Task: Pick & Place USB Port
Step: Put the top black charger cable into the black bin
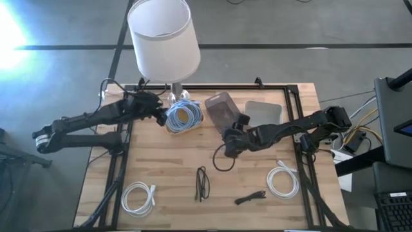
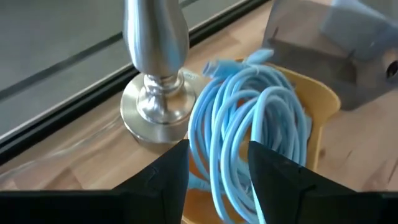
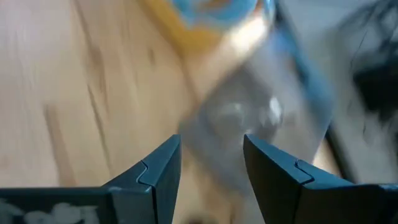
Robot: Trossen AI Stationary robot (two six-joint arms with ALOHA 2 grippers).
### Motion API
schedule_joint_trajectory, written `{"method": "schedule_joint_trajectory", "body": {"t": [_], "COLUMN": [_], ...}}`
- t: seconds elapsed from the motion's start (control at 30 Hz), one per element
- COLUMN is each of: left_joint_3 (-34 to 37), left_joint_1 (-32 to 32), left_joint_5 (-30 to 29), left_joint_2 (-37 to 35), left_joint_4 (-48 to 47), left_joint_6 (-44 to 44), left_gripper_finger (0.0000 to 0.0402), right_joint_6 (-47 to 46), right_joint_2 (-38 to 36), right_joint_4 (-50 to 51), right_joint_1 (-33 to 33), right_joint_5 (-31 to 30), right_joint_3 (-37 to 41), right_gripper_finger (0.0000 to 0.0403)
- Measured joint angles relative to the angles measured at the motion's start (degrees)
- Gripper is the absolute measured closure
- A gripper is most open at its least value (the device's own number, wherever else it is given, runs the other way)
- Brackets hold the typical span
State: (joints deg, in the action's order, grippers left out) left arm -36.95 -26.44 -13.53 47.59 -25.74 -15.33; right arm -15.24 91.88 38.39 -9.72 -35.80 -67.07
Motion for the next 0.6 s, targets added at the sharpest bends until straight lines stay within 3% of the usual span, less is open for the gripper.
{"method": "schedule_joint_trajectory", "body": {"t": [0.23,0.47,0.6], "left_joint_3": [0.02,0.02,0.02], "left_joint_1": [0.03,0.05,0.07], "left_joint_5": [0.05,4.01,5.61], "left_joint_2": [0.17,0.7,0.7], "left_joint_4": [2.51,5.87,7.93], "left_joint_6": [0.02,-0.13,-0.13], "left_gripper_finger": [0.0236,0.0236,0.0236], "right_joint_6": [-20.17,-20.79,-20.82], "right_joint_2": [0.02,0.02,0.02], "right_joint_4": [20.71,21.11,19.54], "right_joint_1": [1.3,4.06,5.25], "right_joint_5": [10.0,19.41,20.57], "right_joint_3": [1.15,6.97,10.67], "right_gripper_finger": [0.0232,0.0232,0.0232]}}
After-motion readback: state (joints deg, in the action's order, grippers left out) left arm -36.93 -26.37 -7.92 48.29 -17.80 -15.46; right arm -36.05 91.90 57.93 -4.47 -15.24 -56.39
